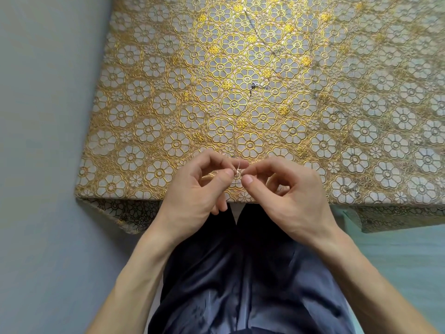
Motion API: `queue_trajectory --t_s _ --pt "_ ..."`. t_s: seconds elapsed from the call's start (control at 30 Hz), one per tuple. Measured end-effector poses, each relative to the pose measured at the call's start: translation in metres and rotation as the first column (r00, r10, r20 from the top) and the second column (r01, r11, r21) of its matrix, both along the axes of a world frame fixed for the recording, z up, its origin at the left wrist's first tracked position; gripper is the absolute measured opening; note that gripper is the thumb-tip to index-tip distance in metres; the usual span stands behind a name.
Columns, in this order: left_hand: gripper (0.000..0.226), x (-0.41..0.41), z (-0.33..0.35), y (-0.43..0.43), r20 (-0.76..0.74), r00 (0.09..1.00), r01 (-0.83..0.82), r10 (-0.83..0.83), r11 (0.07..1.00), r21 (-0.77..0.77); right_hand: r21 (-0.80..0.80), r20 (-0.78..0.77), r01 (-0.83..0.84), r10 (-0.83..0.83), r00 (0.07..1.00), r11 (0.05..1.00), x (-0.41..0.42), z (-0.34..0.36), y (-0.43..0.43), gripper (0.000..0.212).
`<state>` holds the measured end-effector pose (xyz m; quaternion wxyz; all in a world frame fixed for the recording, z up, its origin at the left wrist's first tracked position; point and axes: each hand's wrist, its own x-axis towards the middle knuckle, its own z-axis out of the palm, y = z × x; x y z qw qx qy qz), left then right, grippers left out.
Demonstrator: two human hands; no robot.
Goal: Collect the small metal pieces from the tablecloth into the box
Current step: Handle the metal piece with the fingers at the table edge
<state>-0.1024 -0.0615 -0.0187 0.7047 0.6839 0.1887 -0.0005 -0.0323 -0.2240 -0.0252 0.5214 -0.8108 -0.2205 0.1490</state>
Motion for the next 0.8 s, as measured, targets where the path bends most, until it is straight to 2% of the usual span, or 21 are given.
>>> queue_trajectory --t_s 0.17,0.33,0.8 --pt "0.007 0.001 0.001 -0.001 -0.01 1.0 -0.004 0.004 1.0 0.015 -0.022 0.26 0.04 -0.033 0.965 0.999 0.001 0.006 0.001 0.007" --pt "0.009 0.002 0.0 -0.001 -0.044 0.999 0.005 -0.005 1.0 0.012 -0.052 0.384 -0.022 0.04 0.922 0.998 0.002 0.001 0.003 0.003" --pt "0.012 0.003 0.001 0.0 -0.087 0.996 -0.005 0.007 1.0 0.02 -0.095 0.385 -0.006 0.042 0.922 0.995 0.001 -0.009 0.006 0.011"
